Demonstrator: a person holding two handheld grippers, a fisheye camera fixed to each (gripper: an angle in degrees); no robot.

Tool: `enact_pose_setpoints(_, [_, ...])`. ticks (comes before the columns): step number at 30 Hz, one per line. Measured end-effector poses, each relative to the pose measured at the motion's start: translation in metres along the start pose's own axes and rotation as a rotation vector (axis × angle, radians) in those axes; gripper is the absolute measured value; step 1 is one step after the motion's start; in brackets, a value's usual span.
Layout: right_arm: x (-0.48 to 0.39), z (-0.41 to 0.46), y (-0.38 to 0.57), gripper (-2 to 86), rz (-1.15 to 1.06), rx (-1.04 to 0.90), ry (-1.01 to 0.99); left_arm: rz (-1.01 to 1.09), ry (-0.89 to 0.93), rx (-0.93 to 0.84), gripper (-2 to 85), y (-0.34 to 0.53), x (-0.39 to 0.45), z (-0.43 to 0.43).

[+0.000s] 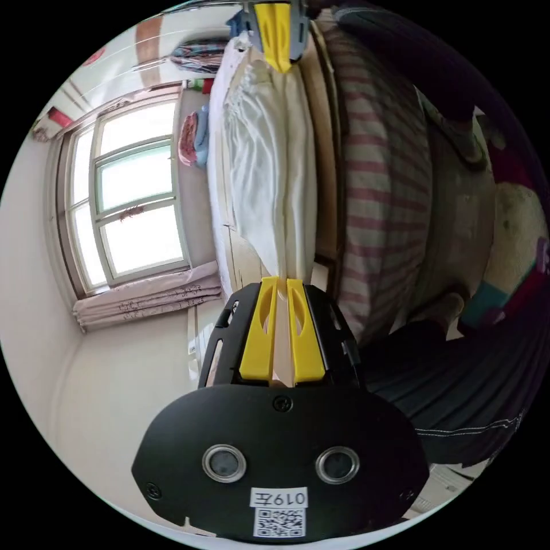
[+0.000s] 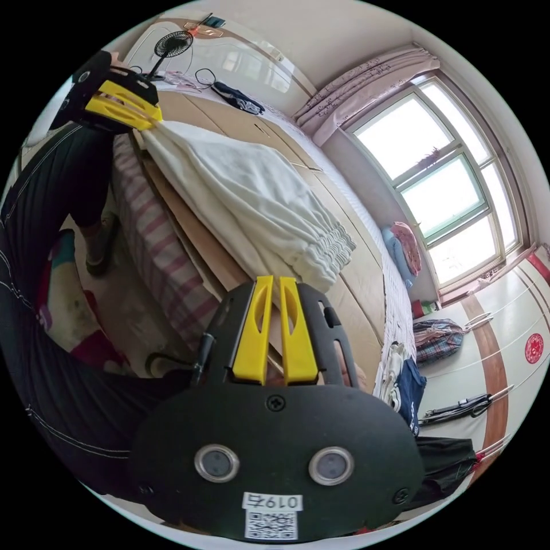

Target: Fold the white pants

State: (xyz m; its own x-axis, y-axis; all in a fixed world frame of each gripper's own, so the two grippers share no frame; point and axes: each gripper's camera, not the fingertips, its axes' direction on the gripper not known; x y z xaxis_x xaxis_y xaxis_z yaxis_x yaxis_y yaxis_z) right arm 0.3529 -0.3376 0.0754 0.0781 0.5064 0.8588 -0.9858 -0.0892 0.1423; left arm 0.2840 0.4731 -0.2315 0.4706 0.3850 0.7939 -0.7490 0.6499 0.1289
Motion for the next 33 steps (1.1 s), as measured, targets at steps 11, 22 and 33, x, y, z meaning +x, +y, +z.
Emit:
enact_pose_setpoints(11, [0.032,0.077,0.037,6.2,-0.097,-0.069,0.142,-0.176,0.033,-0.017,1.1,-0.017,0.004,-0.016])
enact_pose_setpoints(22, [0.053,0.174,0.048,5.1,-0.280,-0.169,0.294,-0.210,0.074,-0.008,1.0,-0.015,-0.006,-0.025])
enact_pose_setpoints(33, [0.057,0.252,0.081,-0.5,-0.506,-0.293,0.540,-0.105,0.019,-0.018,1.2,-0.012,0.043,-0.013])
